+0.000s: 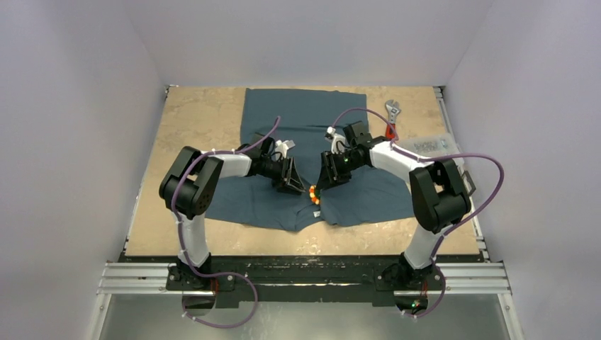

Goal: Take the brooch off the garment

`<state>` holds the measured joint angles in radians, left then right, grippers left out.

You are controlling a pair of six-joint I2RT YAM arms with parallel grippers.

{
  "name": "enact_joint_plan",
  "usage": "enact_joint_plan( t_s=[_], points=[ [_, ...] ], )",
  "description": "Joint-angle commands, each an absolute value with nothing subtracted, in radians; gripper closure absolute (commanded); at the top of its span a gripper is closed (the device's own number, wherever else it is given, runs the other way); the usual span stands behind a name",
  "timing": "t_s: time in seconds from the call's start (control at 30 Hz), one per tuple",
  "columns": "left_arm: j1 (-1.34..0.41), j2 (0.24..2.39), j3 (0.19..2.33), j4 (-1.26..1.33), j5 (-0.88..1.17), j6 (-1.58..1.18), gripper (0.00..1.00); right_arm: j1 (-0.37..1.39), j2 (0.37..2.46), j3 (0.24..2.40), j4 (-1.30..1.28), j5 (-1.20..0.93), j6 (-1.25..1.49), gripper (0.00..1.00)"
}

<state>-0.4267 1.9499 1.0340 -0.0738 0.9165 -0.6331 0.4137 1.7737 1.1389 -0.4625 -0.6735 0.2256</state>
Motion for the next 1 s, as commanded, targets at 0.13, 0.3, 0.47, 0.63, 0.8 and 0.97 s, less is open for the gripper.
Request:
enact_joint_plan(
  t_s=[0.13, 0.3, 0.47, 0.63, 0.8, 0.97],
  points=[
    [-0.472, 1.950, 1.076, 0.031, 0.949, -0.667, 0.70, 0.387, 1.765, 1.124, -0.524, -0.562, 0.140, 0.68],
    [-0.531, 1.978, 1.131, 0.066, 0.941, -0.706, 0.73, 0.382, 1.832, 1.110, -0.525, -0.544, 0.094, 0.73],
    [-0.562, 2.011, 1.175, 0.096, 0.920, -0.738, 0.73, 0.240, 1.832, 1.118, -0.613, -0.601, 0.036, 0.67],
    [-0.584, 2.073, 1.236, 0.052, 0.890, -0.716, 0.72, 0.169, 1.739, 1.130, -0.682, -0.707, -0.030, 0.37],
    [-0.592, 2.110, 1.269, 0.045, 0.884, -0.708, 0.71, 0.177, 1.687, 1.084, -0.621, -0.769, 0.071, 0.32],
    [-0.592, 2.088, 1.248, 0.026, 0.878, -0.700, 0.65, 0.175, 1.705, 1.120, -0.708, -0.697, -0.023, 0.39]
  ],
)
